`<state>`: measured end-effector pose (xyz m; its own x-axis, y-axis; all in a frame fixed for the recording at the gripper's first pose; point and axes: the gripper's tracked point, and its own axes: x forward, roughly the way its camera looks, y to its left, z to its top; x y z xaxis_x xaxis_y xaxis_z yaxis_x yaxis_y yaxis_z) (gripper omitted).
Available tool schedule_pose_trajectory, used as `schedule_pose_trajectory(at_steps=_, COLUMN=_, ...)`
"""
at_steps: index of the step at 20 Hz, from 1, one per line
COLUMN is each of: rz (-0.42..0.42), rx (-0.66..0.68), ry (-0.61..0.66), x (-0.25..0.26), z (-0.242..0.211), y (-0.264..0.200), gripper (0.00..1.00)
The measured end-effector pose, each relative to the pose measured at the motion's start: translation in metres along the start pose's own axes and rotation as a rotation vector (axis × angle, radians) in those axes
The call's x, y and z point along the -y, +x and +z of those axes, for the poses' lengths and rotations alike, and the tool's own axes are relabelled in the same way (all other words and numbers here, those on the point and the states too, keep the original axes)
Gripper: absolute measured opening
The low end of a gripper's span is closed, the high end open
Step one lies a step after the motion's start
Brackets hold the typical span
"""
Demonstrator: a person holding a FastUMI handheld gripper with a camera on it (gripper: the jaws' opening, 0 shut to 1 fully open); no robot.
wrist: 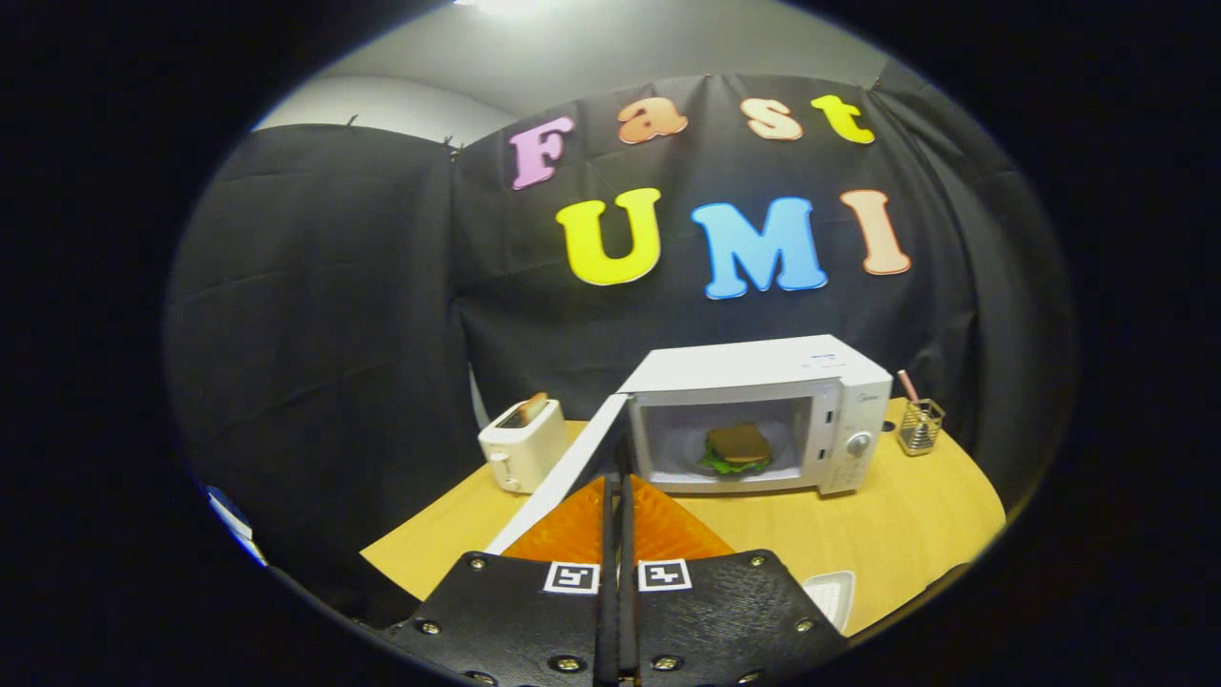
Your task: Open the microwave, put the food inside, and close the microwave door.
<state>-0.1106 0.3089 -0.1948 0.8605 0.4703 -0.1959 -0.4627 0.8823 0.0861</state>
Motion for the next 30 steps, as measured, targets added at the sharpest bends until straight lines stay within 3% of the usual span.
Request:
schedule_pose_trajectory(at_steps=5, rz=0.164, rx=-0.004, ry=-0.097, x=-0.081, z=-0.02, y=0.001, gripper=0.01)
schedule_pose_trajectory(at_steps=10, rz=0.206, rx=-0.033, ry=-0.129, x=-0.116, z=-0.051, y=0.014, gripper=0.01)
schedule_pose_trajectory(at_steps=16, rz=0.115, rx=-0.125, ry=-0.12, x=-0.096, z=-0.1, y=0.041, gripper=0.01)
schedule_pose_trajectory(at_steps=19, rz=0.116, rx=-0.111, ry=-0.084, x=-0.09, z=-0.094, y=0.038, gripper=0.01)
schedule_pose_trajectory(at_steps=26, rz=-0.038, rx=-0.077, ry=-0.099, x=-0.008, z=-0.077, y=0.036, gripper=0.01)
schedule_pose_trajectory(at_steps=30, rz=-0.136, rx=-0.076, ry=-0.029, x=0.043, z=-0.069, y=0.034, gripper=0.01)
